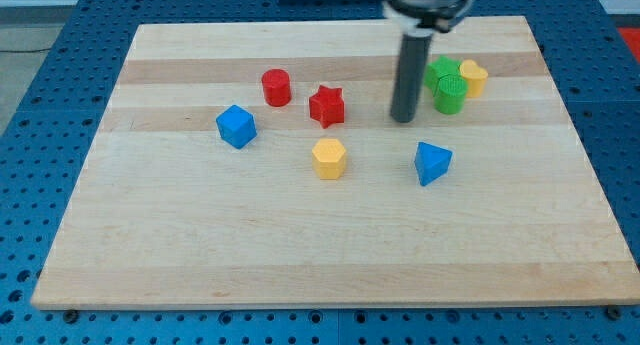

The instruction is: Place the yellow hexagon to the left of the green star

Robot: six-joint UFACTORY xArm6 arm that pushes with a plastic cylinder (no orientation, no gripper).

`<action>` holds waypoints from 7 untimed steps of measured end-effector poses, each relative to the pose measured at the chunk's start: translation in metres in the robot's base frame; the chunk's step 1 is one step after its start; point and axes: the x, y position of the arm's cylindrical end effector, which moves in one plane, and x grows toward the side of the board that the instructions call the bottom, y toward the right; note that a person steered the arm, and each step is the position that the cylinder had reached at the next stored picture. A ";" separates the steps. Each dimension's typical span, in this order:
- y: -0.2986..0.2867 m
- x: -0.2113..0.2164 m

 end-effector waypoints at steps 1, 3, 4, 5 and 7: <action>-0.060 0.028; -0.153 0.042; -0.152 0.075; -0.100 0.087; -0.027 0.051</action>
